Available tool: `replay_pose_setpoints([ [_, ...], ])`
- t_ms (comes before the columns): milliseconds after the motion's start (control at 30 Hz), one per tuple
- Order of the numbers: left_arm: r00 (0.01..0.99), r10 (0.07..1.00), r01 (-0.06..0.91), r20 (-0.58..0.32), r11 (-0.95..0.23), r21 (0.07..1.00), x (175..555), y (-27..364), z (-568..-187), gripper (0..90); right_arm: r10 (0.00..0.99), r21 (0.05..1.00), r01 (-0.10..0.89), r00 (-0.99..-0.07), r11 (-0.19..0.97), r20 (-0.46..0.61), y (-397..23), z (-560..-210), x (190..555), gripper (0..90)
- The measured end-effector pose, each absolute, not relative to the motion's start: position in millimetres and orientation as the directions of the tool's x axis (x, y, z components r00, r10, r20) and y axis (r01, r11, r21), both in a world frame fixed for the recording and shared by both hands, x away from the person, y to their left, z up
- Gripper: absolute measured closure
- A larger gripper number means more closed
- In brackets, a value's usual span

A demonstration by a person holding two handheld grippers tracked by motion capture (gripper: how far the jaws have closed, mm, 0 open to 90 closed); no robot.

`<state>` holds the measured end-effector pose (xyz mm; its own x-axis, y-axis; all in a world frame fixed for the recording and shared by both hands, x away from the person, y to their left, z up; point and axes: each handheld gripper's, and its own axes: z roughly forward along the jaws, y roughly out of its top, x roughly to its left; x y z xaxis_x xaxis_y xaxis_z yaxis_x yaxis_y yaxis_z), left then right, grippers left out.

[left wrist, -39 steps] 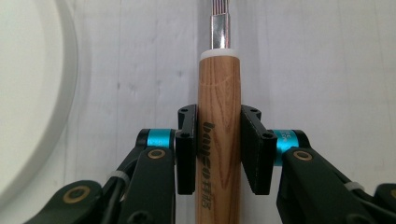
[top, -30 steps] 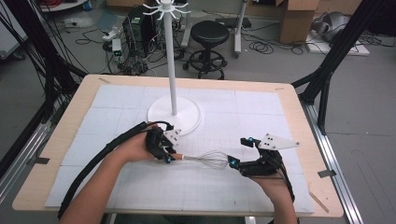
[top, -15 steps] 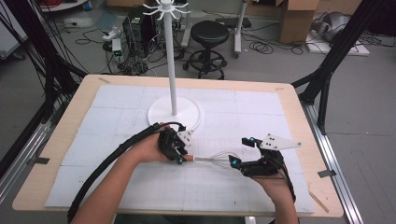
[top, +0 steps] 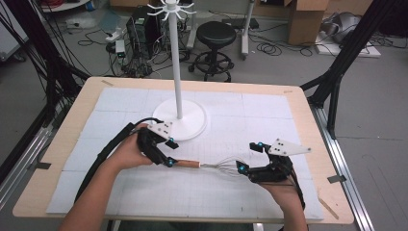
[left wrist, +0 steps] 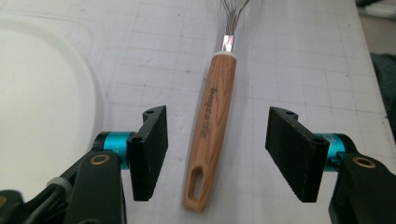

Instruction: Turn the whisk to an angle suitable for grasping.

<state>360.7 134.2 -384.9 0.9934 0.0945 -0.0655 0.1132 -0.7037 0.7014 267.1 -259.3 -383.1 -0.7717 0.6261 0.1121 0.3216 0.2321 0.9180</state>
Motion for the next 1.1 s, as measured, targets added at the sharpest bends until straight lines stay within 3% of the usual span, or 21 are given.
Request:
replay_pose_setpoints([
  [333, 0.979, 0.195, 0.162, -0.062, -0.557, 0.815, 341.5, 180.8, -387.1, 28.1, 0.626, 0.912, 0.326, -0.773, 0.248, 0.106, -255.7, -383.9, 268.6, 14.9],
  [1100, 0.956, 0.290, 0.200, -0.048, -0.520, 0.830, 330.1, 210.3, -375.8, 9.3, 0.629, 0.904, 0.326, -0.772, 0.275, 0.087, -256.7, -373.1, 272.2, 14.9],
])
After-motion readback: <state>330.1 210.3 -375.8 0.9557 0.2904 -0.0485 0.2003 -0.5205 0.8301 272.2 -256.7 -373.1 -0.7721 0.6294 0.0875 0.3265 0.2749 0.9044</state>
